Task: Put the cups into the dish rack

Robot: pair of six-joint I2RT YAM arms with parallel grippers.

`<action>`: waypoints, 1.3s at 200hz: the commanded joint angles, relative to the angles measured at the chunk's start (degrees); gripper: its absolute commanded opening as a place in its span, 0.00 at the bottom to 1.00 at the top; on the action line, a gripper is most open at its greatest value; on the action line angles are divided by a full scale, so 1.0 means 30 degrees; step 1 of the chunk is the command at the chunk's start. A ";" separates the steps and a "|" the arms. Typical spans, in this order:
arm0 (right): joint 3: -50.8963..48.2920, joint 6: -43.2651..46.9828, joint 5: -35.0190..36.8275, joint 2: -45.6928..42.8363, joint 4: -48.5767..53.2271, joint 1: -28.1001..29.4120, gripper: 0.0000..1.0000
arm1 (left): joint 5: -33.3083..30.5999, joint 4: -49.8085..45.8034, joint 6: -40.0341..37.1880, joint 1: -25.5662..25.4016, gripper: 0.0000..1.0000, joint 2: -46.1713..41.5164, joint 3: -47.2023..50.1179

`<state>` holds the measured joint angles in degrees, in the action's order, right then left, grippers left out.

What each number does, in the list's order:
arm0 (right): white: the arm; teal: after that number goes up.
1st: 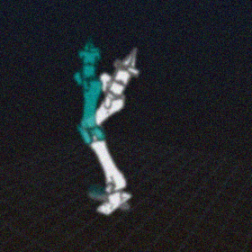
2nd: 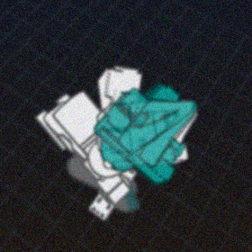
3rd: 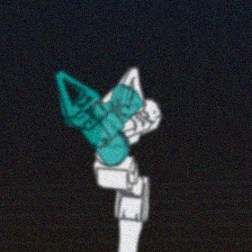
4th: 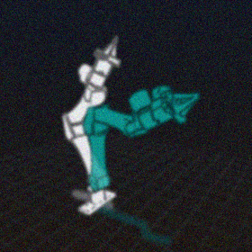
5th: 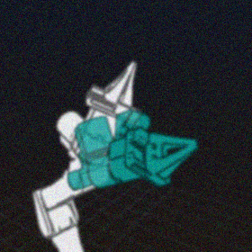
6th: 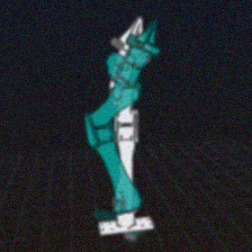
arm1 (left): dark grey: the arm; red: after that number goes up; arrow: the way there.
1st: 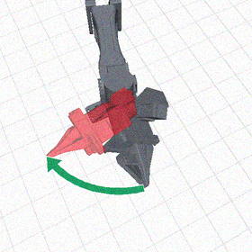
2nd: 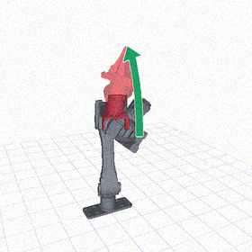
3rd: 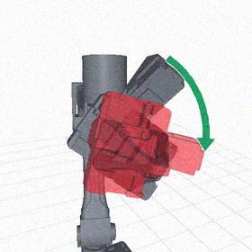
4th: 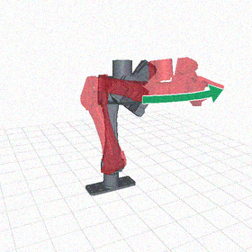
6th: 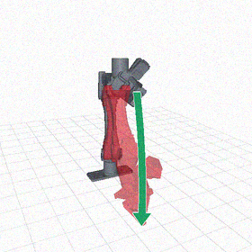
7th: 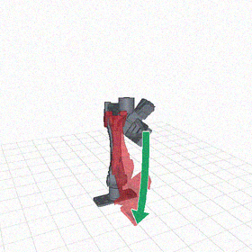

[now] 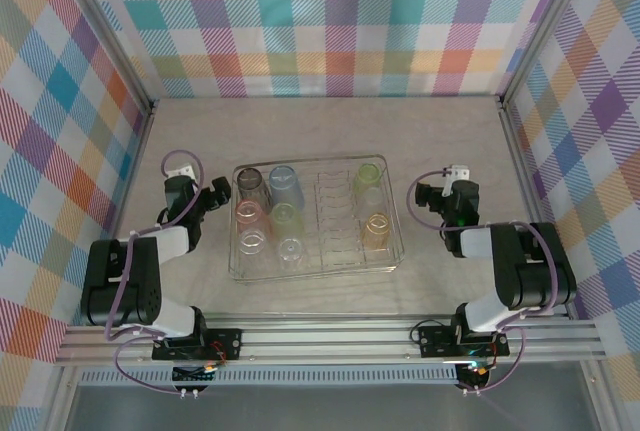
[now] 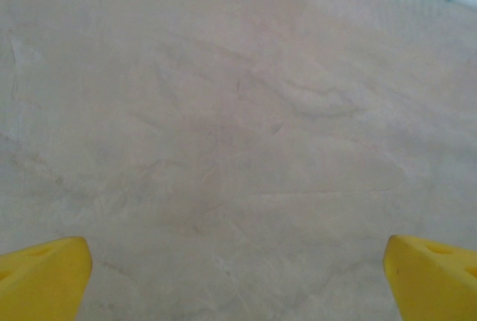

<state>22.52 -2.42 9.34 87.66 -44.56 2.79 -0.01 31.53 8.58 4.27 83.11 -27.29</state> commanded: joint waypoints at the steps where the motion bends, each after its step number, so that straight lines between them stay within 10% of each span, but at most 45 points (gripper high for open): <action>1: -0.0096 0.0307 -0.0570 0.0104 -0.1885 -0.0143 0.99 | 0.0497 0.2127 -0.0956 -0.0064 1.00 0.0454 0.0402; 47: -0.0037 0.0307 -0.0551 0.0107 -0.1778 -0.0142 0.99 | -0.0807 0.5244 -0.3473 -0.2530 1.00 0.2382 0.0998; 260: 0.0055 0.0527 -0.1214 0.0137 -0.1650 -0.0187 0.99 | -0.1484 0.4435 -0.3474 -0.2712 1.00 0.2150 0.0863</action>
<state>22.44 -2.02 7.81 87.68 -47.57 2.57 -4.01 41.15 -0.93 -3.20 89.62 -24.88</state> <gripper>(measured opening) 0.989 0.997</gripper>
